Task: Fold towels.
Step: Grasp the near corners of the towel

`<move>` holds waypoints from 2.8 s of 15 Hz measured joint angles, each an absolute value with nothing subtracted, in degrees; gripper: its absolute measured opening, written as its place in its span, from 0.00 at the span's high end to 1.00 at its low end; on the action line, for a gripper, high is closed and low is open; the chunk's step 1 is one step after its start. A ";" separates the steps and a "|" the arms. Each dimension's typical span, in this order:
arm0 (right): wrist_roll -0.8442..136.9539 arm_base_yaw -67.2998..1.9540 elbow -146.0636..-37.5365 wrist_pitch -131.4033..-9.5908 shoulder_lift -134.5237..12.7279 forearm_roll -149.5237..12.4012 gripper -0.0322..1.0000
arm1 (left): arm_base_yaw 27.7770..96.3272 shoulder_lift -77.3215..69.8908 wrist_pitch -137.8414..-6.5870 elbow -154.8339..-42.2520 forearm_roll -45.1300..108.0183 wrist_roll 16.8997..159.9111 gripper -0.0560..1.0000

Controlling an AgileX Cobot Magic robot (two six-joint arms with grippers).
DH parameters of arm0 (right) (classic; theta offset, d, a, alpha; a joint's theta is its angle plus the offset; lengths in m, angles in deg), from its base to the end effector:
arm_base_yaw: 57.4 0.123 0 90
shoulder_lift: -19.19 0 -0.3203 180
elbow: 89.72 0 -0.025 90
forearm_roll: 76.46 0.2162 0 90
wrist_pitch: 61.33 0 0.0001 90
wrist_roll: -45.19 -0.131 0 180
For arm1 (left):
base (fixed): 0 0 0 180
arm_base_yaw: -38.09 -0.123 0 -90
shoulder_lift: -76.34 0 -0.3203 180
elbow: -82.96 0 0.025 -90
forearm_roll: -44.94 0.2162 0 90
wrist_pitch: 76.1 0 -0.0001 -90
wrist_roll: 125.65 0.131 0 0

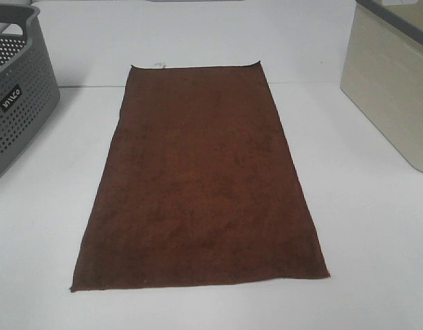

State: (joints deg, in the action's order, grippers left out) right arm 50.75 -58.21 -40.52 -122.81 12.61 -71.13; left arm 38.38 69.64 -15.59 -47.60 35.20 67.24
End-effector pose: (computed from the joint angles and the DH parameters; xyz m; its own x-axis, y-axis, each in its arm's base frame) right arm -0.0372 0.0112 0.2423 -0.4527 -0.0459 -0.8905 -0.0824 0.9966 -0.0095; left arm -0.0365 -0.0191 0.2441 -0.4194 0.1408 -0.8968 0.1978 0.9783 0.0611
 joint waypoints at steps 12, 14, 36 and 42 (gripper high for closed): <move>50.75 -58.21 -40.52 -122.81 12.61 -71.13 0.15 | 38.38 69.64 -15.59 -47.60 35.20 67.24 0.43; 50.75 -58.21 -40.52 -122.81 12.61 -71.13 0.15 | 38.38 69.64 -15.59 -47.60 35.20 67.24 0.43; 50.75 -58.21 -40.52 -122.81 12.61 -71.13 0.15 | 38.38 69.64 -15.59 -47.60 35.20 67.24 0.43; 50.75 -58.21 -40.52 -122.81 12.61 -71.13 0.15 | 38.38 69.64 -15.59 -47.60 35.20 67.24 0.43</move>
State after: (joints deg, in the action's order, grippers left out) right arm 50.75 -58.21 -40.52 -122.81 12.61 -71.13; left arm 38.38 69.64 -15.59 -47.60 35.20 67.24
